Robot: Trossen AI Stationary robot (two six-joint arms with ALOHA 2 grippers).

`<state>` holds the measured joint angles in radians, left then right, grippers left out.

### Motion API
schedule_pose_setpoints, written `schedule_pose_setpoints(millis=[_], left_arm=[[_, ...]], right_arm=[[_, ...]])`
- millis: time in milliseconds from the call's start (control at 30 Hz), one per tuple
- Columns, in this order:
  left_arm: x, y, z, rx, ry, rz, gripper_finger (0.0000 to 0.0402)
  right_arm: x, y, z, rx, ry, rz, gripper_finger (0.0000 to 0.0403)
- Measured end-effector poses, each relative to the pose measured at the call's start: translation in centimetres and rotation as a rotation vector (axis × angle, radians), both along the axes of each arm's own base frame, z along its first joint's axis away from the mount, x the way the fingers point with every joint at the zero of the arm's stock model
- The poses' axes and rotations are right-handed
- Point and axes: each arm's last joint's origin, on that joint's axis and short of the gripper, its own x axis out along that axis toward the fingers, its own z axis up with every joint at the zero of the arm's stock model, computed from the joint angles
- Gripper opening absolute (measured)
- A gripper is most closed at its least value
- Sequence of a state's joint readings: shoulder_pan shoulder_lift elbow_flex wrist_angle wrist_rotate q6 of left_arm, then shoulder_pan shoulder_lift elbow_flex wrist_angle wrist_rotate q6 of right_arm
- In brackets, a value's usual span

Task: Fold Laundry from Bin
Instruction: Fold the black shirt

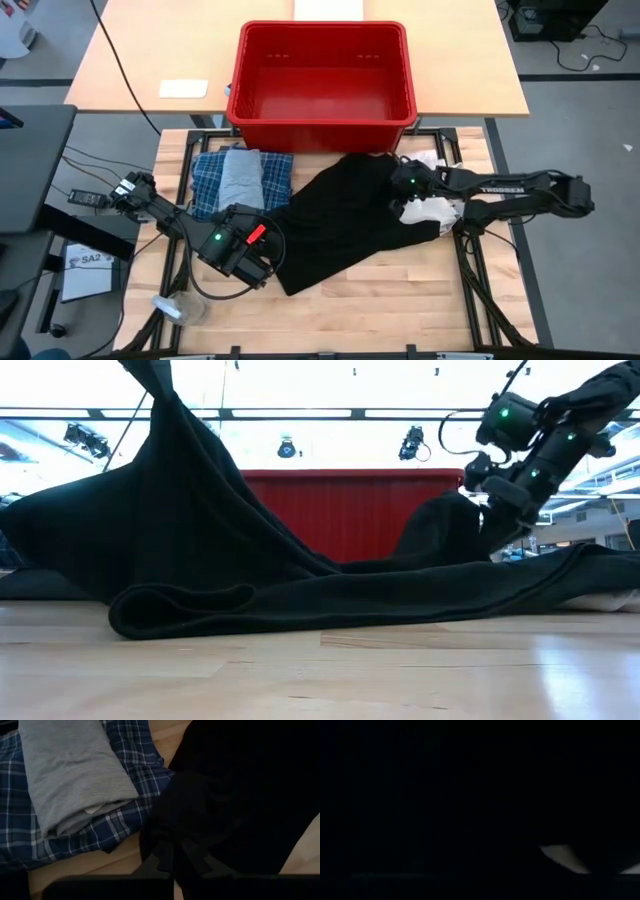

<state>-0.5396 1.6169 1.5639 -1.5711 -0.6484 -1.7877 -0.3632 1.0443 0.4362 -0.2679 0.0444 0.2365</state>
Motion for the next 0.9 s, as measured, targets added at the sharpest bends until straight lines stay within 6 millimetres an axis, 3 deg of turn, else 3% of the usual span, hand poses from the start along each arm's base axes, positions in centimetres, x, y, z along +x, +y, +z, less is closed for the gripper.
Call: schedule_pose_setpoints(millis=[100,200,467,633,900], left_arm=[[0.0,0.0,0.0,0.006,0.013,-0.018,0.0009],[-0.1,0.0,0.0,-0.006,0.038,-0.041,0.0004],[-1.7,0.8,2.0,0.005,-0.011,-0.107,0.0002],[-4.3,1.6,4.6,0.090,-0.121,-0.194,0.0001],[-10.4,3.3,9.0,0.232,-0.370,-0.355,0.0001]], right_arm=[[0.1,0.1,0.1,0.083,0.032,0.018,0.0019],[0.3,0.4,2.4,0.145,0.050,0.017,0.0009],[-1.5,1.3,15.4,0.115,-0.117,0.081,0.0004],[-4.4,2.0,21.6,0.073,-0.208,0.054,0.0002],[-8.2,3.1,26.7,0.010,-0.279,-0.019,0.0002]])
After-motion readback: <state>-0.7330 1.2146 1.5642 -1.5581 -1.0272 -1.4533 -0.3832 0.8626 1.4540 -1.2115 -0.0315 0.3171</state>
